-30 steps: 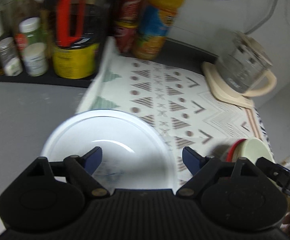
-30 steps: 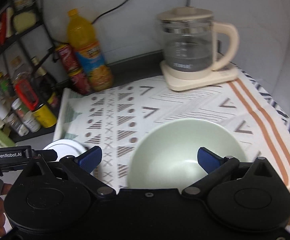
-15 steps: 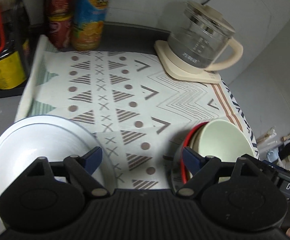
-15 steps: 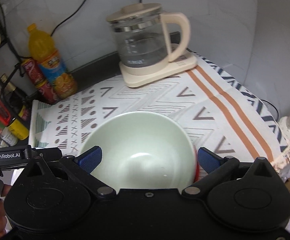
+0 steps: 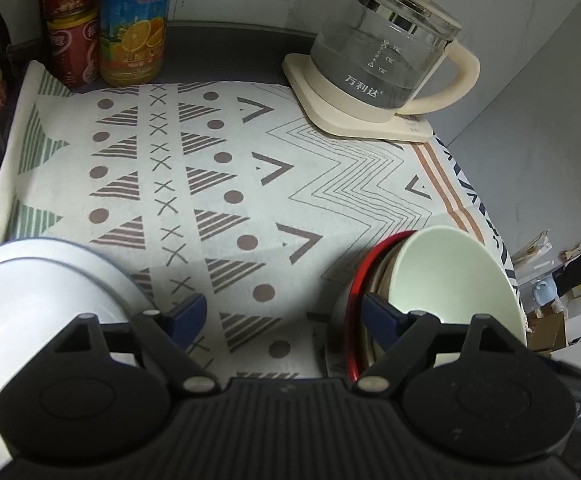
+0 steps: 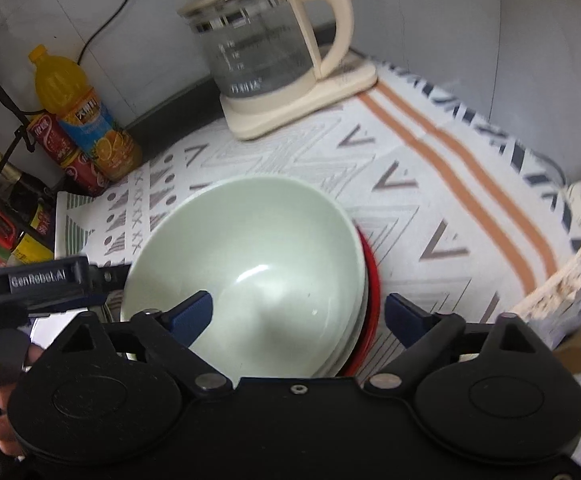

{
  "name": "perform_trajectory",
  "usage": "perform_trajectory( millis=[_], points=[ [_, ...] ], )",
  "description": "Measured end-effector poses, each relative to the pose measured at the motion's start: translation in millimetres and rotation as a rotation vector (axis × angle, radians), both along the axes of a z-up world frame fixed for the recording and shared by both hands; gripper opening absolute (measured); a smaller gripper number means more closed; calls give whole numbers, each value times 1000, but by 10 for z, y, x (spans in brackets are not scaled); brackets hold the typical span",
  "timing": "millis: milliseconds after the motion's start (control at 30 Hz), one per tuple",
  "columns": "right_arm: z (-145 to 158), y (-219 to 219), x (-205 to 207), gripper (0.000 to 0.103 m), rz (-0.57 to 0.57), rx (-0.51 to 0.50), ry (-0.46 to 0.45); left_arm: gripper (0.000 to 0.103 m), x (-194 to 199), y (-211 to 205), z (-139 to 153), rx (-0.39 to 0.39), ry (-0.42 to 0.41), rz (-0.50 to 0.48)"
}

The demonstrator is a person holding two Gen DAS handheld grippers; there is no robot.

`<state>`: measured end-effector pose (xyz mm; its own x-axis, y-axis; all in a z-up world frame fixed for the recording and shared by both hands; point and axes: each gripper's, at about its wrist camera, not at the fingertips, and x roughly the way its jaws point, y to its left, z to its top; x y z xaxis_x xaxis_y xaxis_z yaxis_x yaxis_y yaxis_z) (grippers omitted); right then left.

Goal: Organize plates and bowls
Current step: 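Move both tools toward the red bowl holding the green bowls, then close both tools on the rim of the red bowl stack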

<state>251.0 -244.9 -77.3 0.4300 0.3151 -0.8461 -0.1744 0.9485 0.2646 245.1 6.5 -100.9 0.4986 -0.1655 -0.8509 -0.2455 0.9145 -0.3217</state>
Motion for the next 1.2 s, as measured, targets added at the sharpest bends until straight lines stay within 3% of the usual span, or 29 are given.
perform_trajectory(
  millis=[133, 400, 500, 767, 967, 1067, 1133, 1200],
  points=[
    [-88, 9, -5, 85, -3, 9, 31, 80, 46, -2, -13, 20, 19, -15],
    [-308, -57, 49, 51, -32, -31, 126, 77, -45, 45, 200, -70, -97, 3],
    [-370, -79, 31, 50, -38, -16, 151, 77, -5, -14, 213, -75, -98, -17],
    [-371, -79, 4, 50, -44, -6, 155, 77, 60, -163, -56, -39, 9, -78],
    [-380, -72, -8, 50, -47, -6, 147, 74, 64, -163, -222, -93, 43, -81],
    [-402, -64, -1, 49, -49, 0, 151, 62, 89, -186, -289, -130, 59, -95],
    [-397, -52, 1, 47, -45, 1, 145, 34, 98, -220, -296, -153, 53, -119],
    [-388, -70, 4, 38, -56, 17, 151, 33, 86, -253, -244, -124, 29, -121]
  ],
)
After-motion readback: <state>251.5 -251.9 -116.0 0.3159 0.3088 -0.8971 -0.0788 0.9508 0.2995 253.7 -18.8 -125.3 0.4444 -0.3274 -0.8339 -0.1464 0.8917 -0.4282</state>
